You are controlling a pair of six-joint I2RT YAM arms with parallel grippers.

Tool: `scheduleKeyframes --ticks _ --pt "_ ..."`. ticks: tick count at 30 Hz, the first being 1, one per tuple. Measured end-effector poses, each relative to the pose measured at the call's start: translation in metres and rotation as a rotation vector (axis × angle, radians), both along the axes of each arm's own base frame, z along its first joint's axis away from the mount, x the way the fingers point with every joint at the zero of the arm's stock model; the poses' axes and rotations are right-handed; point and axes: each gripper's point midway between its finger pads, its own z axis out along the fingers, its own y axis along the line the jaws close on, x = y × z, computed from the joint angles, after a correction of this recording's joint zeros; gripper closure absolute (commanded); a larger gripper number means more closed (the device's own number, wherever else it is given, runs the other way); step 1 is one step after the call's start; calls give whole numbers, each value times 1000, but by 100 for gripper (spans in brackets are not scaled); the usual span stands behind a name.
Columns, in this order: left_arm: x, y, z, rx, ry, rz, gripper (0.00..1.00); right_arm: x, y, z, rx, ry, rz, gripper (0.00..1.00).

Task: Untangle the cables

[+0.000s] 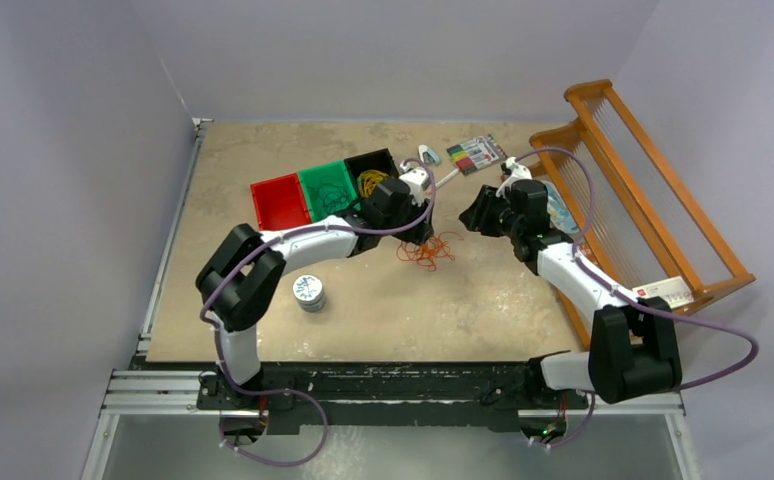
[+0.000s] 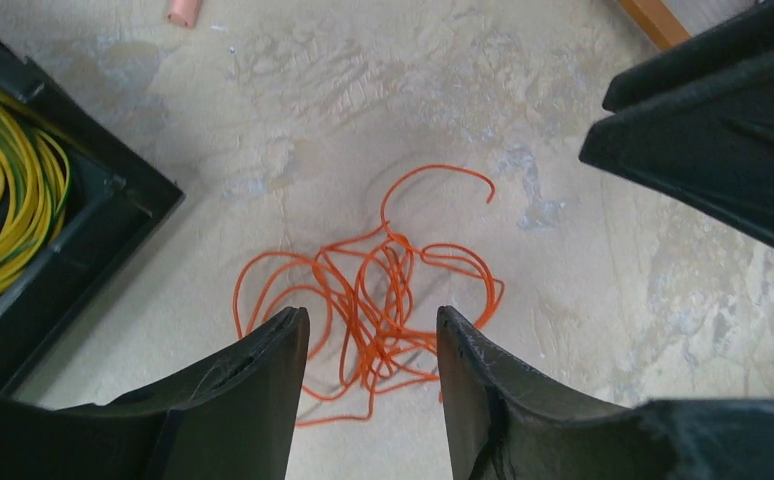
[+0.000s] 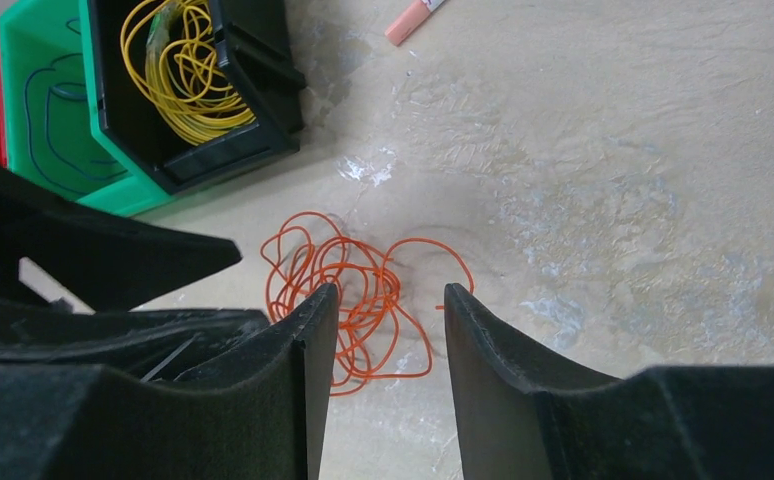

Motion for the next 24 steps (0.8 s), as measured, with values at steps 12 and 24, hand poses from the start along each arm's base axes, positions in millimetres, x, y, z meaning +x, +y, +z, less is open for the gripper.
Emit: scheduleKeyframes --ticks 12,24 --pt "14 -10 -32 68 2 -29 66 -2 5 0 11 4 31 57" --pt "14 -14 -36 71 7 -54 63 -4 8 -3 18 13 46 57"
